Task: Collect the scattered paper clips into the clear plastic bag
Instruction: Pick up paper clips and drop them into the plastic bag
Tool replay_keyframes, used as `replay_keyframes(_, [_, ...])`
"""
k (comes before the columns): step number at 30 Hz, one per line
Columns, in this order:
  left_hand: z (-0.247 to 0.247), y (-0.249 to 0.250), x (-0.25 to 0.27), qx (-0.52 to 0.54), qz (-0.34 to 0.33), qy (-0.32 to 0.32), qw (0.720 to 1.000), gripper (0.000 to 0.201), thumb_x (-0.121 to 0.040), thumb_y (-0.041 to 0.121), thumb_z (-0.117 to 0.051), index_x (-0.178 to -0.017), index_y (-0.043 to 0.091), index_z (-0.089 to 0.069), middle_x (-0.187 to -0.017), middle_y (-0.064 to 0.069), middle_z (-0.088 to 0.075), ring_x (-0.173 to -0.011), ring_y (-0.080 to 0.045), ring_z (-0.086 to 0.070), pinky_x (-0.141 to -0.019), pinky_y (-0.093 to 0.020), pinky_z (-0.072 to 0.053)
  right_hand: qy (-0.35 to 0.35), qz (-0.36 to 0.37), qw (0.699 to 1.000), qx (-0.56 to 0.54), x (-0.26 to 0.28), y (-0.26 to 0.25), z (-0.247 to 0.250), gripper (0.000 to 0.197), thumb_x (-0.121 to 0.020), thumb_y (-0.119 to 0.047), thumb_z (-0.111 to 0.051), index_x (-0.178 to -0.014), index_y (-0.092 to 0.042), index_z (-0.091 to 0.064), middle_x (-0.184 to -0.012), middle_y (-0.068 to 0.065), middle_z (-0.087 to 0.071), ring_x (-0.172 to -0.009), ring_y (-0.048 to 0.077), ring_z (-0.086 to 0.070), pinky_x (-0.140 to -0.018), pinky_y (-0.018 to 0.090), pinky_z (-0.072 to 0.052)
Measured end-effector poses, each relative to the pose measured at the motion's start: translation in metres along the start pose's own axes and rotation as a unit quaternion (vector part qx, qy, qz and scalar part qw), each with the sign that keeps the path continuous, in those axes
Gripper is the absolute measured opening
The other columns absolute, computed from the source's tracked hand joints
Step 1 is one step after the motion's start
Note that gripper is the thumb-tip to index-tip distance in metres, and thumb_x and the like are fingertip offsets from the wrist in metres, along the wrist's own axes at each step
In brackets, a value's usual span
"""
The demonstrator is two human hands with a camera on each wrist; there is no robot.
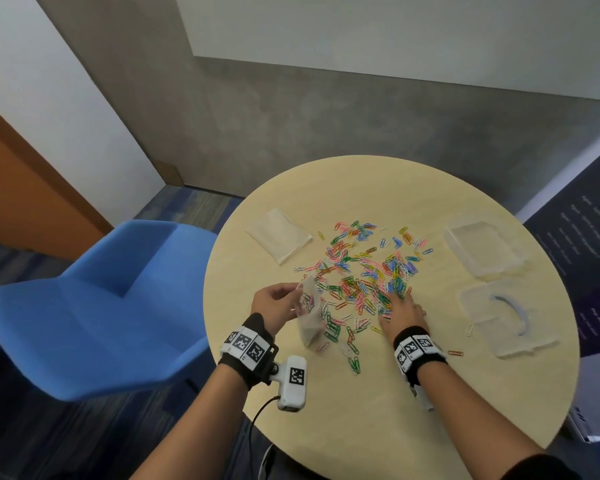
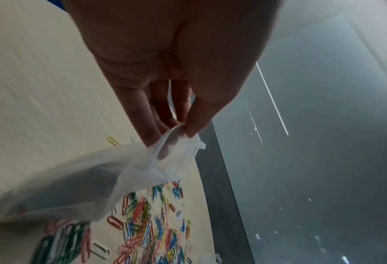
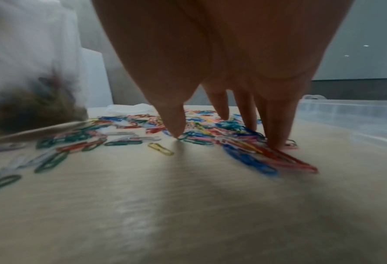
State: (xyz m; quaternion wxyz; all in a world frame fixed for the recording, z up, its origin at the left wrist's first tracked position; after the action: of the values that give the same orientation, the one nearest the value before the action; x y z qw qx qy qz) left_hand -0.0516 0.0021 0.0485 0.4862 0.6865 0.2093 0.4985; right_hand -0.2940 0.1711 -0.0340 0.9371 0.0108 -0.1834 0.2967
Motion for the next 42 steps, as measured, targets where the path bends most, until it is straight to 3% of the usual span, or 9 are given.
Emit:
replay_keyframes(6, [0.013,-0.003,0.0,0.002,-0.006,0.018,1.0,0.009,-0.087,0.009,-0.069,-0.091,0.002,-0.073,-0.065,-0.004,-0.067,-0.057,-0.012,-0.063,-0.074,-0.038,-0.061,0.026,0.102,0.994,0.034,-0.003,-0.023,0.011,0.043,-0.091,-0.002,-0.049,-0.13,-0.016,-0.058,-0.129,0.01,-0.055,-0.113,0.026,-0.056,-0.095,0.032,-0.047])
replay_keyframes(12, [0.003,-0.009,0.002,-0.004,-0.009,0.014,1.0,0.006,-0.087,0.008,-0.069,-0.09,0.005,-0.073,-0.069,-0.007,-0.068,-0.056,-0.011,-0.063,-0.067,-0.031,-0.061,0.047,-0.007,0.961,-0.271,-0.007,0.022,0.029,0.021,-0.08,-0.01,-0.075,-0.1,-0.011,-0.077,-0.097,0.008,-0.075,-0.087,0.021,-0.071,-0.088,0.027,-0.054])
replay_keyframes(15, [-0.011,-0.015,0.0,-0.022,-0.001,0.005,1.0,0.008,-0.087,0.01,-0.07,-0.092,0.006,-0.073,-0.074,-0.008,-0.069,-0.063,-0.018,-0.066,-0.075,-0.039,-0.061,-0.031,-0.061,0.863,-0.5,0.003,0.027,0.022,0.023,-0.075,-0.006,-0.079,-0.097,-0.01,-0.076,-0.089,0.009,-0.075,-0.081,0.022,-0.073,-0.081,0.034,-0.058])
replay_keyframes(19, [-0.032,-0.021,0.0,-0.037,0.002,-0.008,0.999,0.006,-0.087,0.01,-0.069,-0.09,0.006,-0.073,-0.076,-0.01,-0.068,-0.069,-0.027,-0.067,-0.079,-0.044,-0.06,-0.154,-0.012,0.637,-0.755,0.033,-0.03,0.047,0.025,-0.082,0.007,-0.066,-0.105,-0.003,-0.067,-0.098,0.013,-0.071,-0.089,0.024,-0.071,-0.071,0.024,-0.059])
replay_keyframes(21, [-0.043,-0.02,0.002,-0.038,0.001,-0.012,0.999,0.005,-0.088,0.009,-0.068,-0.09,0.006,-0.072,-0.073,-0.009,-0.067,-0.064,-0.025,-0.066,-0.077,-0.042,-0.06,-0.175,0.023,0.595,-0.784,0.047,-0.056,0.061,0.023,-0.083,0.009,-0.062,-0.105,0.001,-0.066,-0.096,0.013,-0.072,-0.088,0.023,-0.071,-0.073,0.023,-0.059])
replay_keyframes(23, [-0.05,-0.019,0.002,-0.047,-0.002,-0.013,0.999,0.006,-0.088,0.01,-0.068,-0.091,0.006,-0.071,-0.07,-0.008,-0.067,-0.063,-0.023,-0.065,-0.076,-0.04,-0.06,-0.174,0.046,0.614,-0.768,0.054,-0.074,0.062,0.024,-0.083,0.009,-0.063,-0.106,0.003,-0.066,-0.096,0.013,-0.073,-0.089,0.021,-0.071,-0.078,0.027,-0.059])
replay_keyframes(30, [-0.055,-0.02,0.0,-0.066,-0.013,-0.016,0.998,0.011,-0.086,0.012,-0.07,-0.095,0.005,-0.071,-0.073,-0.01,-0.069,-0.068,-0.026,-0.067,-0.08,-0.045,-0.06,-0.083,0.121,0.884,-0.444,0.059,-0.093,0.056,0.02,-0.083,-0.007,-0.067,-0.101,-0.012,-0.075,-0.085,0.006,-0.075,-0.078,0.018,-0.073,-0.078,0.033,-0.06])
replay_keyframes(34, [-0.06,-0.017,0.0,-0.092,-0.028,-0.039,0.995,0.016,-0.088,0.013,-0.068,-0.1,0.002,-0.07,-0.08,-0.014,-0.072,-0.067,-0.024,-0.067,-0.077,-0.041,-0.061,-0.088,0.115,0.909,-0.39,0.056,-0.103,0.061,0.032,-0.085,0.002,-0.053,-0.106,-0.012,-0.072,-0.1,0.011,-0.073,-0.096,0.028,-0.068,-0.09,0.044,-0.055])
replay_keyframes(42, [-0.057,-0.017,-0.006,-0.072,-0.024,-0.018,0.997,0.022,-0.085,0.013,-0.071,-0.104,0.003,-0.07,-0.087,-0.014,-0.073,-0.072,-0.022,-0.069,-0.076,-0.038,-0.061,-0.034,0.227,0.939,-0.257,0.066,-0.113,0.087,0.018,-0.088,-0.012,-0.062,-0.101,-0.015,-0.075,-0.1,0.002,-0.069,-0.086,0.014,-0.064,-0.085,0.025,-0.054])
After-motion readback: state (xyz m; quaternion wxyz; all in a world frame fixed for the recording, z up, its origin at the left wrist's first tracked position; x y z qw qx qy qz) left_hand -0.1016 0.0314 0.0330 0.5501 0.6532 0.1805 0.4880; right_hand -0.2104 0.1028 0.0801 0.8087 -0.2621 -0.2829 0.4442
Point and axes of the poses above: each hand's wrist, its own x-axis away from the middle knuckle, its own z-axis out of the back of the hand, y = z × x, the point moved 9 cm from there along -x, towards the middle knuckle
